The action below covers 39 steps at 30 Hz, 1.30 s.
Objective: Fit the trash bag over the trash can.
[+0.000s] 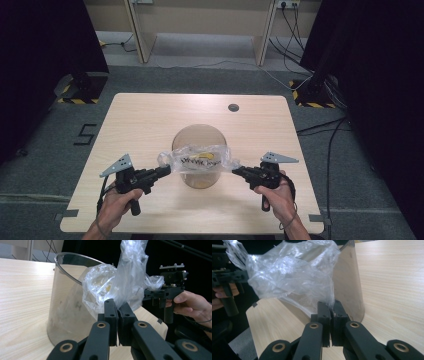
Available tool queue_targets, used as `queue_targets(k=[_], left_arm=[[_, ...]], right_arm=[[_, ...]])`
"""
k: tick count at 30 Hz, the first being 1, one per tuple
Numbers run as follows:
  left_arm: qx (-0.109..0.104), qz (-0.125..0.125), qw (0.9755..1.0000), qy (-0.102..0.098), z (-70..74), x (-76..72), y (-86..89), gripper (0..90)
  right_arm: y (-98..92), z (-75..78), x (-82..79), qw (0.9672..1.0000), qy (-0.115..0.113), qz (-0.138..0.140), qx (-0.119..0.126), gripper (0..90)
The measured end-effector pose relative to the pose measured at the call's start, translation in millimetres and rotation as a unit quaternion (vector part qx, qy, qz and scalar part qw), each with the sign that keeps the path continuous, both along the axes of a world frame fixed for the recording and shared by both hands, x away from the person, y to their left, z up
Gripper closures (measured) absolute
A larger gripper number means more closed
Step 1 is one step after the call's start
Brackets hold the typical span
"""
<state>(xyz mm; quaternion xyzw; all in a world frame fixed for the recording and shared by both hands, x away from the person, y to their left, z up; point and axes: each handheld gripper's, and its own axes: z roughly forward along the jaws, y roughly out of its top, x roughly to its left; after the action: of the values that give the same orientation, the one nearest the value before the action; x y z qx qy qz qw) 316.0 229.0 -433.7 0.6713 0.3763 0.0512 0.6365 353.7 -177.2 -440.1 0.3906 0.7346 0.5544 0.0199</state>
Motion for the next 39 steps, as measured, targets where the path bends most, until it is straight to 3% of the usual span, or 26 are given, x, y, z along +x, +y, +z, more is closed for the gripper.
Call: queue_targets(k=[4,7,9,10,11,12,14,16,18,20,22,26,30,34,36,39], left_arm=[[0.007,0.007,0.9999,0.01,-10.1,3.3,1.7,86.0],[0.038,0.029,0.9988,0.005,-17.2,8.8,-0.1,83.0],[0.021,0.041,0.9988,0.016,-20.3,10.3,3.3,75.8],[0.014,0.054,0.9983,0.018,-19.4,8.7,8.2,61.2],[0.014,0.054,0.9983,0.018,-19.4,8.7,8.2,56.7],[0.005,0.059,0.998,0.021,-17.3,6.4,13.1,56.7],[-0.001,0.067,0.9976,0.019,-12.7,1.1,21.8,45.5],[-0.005,0.067,0.9976,0.014,-6.8,-6.0,29.0,38.6],[-0.003,0.068,0.9977,0.003,0.6,-13.2,34.0,37.0],[-0.001,0.068,0.9977,-0.005,8.5,-18.0,36.7,32.3],[-0.004,0.068,0.9976,-0.01,16.5,-20.4,37.4,31.4],[0.011,0.072,0.9972,-0.016,29.6,-16.3,33.7,31.2],[0.018,0.075,0.997,0.0,30.2,-1.1,25.9,32.7],[0.028,0.072,0.997,0.014,25.1,7.6,22.1,37.7],[0.03,0.07,0.9968,0.021,21.4,12.2,20.6,43.0],[0.032,0.065,0.9971,0.024,16.9,19.2,17.6,48.3]], right_arm=[[-2.1,-3.7,1.4,0.9999,0.006,-0.006,0.007,88.1],[0.1,-7.1,5.0,0.9999,0.003,-0.016,0.0,86.6],[2.0,-8.9,7.4,0.9996,-0.004,-0.024,-0.014,80.6],[1.3,-9.1,7.7,0.9995,0.006,-0.019,-0.025,66.7],[1.3,-9.1,7.7,0.9995,0.006,-0.019,-0.025,66.7],[-0.3,-8.0,7.2,0.9994,0.009,-0.021,-0.027,61.4],[-8.1,-2.1,4.5,0.9995,0.012,-0.016,-0.024,52.4],[-25.0,12.5,-5.2,0.9997,0.001,-0.019,-0.014,44.0],[-28.4,16.2,-7.4,0.9997,-0.001,-0.018,-0.015,41.3],[-39.0,32.4,-17.0,0.9995,-0.023,-0.01,-0.017,38.2],[-40.4,36.1,-18.9,0.9995,-0.026,-0.009,-0.018,37.1],[-39.2,58.7,-26.2,0.9981,-0.059,-0.005,-0.013,34.8],[-19.8,83.8,-22.1,0.9962,-0.085,0.009,-0.018,33.7],[-1.2,88.5,-14.0,0.9951,-0.09,0.027,-0.031,33.7],[16.0,86.0,-6.6,0.9933,-0.093,0.039,-0.057,34.2],[26.3,80.4,-1.4,0.992,-0.089,0.046,-0.076,35.6]])
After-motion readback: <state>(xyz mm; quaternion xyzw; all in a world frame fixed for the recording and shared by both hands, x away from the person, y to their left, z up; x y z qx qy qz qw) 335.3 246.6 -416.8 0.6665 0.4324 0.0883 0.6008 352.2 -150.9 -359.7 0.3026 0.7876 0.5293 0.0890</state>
